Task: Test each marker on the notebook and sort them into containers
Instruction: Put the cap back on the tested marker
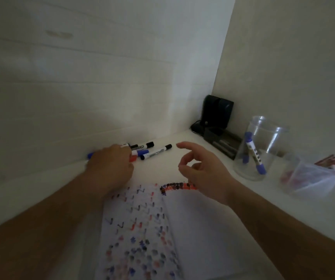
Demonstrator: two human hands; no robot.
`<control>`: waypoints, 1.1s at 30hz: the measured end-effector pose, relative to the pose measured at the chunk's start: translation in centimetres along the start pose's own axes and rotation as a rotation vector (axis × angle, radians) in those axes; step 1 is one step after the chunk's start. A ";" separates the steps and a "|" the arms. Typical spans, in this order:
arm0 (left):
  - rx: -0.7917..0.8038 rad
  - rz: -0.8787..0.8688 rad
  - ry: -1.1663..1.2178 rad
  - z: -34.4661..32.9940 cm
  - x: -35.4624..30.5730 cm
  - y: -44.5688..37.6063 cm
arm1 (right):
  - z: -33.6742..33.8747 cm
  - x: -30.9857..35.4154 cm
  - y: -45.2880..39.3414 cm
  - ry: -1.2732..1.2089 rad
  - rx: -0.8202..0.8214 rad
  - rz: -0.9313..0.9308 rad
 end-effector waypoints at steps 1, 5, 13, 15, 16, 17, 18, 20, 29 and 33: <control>0.056 0.020 0.010 -0.1 0.2 -0.2 | -0.5 -0.1 -0.5 -0.008 0.030 0.010; 0.184 -0.043 -0.091 0.0 -0.5 -0.5 | -1.9 -1.1 -1.9 -0.039 0.032 0.050; 0.089 -0.030 0.974 4.6 -4.7 0.9 | -2.4 -1.6 -0.8 -0.290 0.097 0.083; 0.202 0.034 1.333 4.4 -6.3 1.5 | -2.3 -1.1 -0.2 -0.414 0.178 0.072; 0.226 0.057 1.443 3.8 -6.7 1.6 | -2.4 -1.0 -0.1 -0.461 0.209 0.054; 0.233 0.083 1.534 3.4 -7.1 1.7 | -2.4 -1.0 0.0 -0.514 0.236 0.033; 0.229 0.112 1.616 2.8 -7.2 1.7 | -2.5 -1.1 0.0 -0.573 0.263 0.015; 0.219 0.148 1.734 1.7 -7.1 1.5 | -2.5 -1.4 -0.1 -0.693 0.321 -0.060; 0.204 -0.254 0.771 0.7 -6.9 2.4 | 0.4 -2.7 -1.2 -1.056 0.301 -0.128; 0.196 -0.442 0.458 0.1 -9.0 3.7 | -1.2 -2.2 -0.5 -0.720 0.124 -0.008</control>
Point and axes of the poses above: each hand's wrist, its own y-axis away from the middle knuckle, its own z-axis out of the back of the hand, x = y × z, the point moved 3 cm from there along -y, towards the middle knuckle, and after that the axes turned 6 degrees about y, right-handed, at the moved point
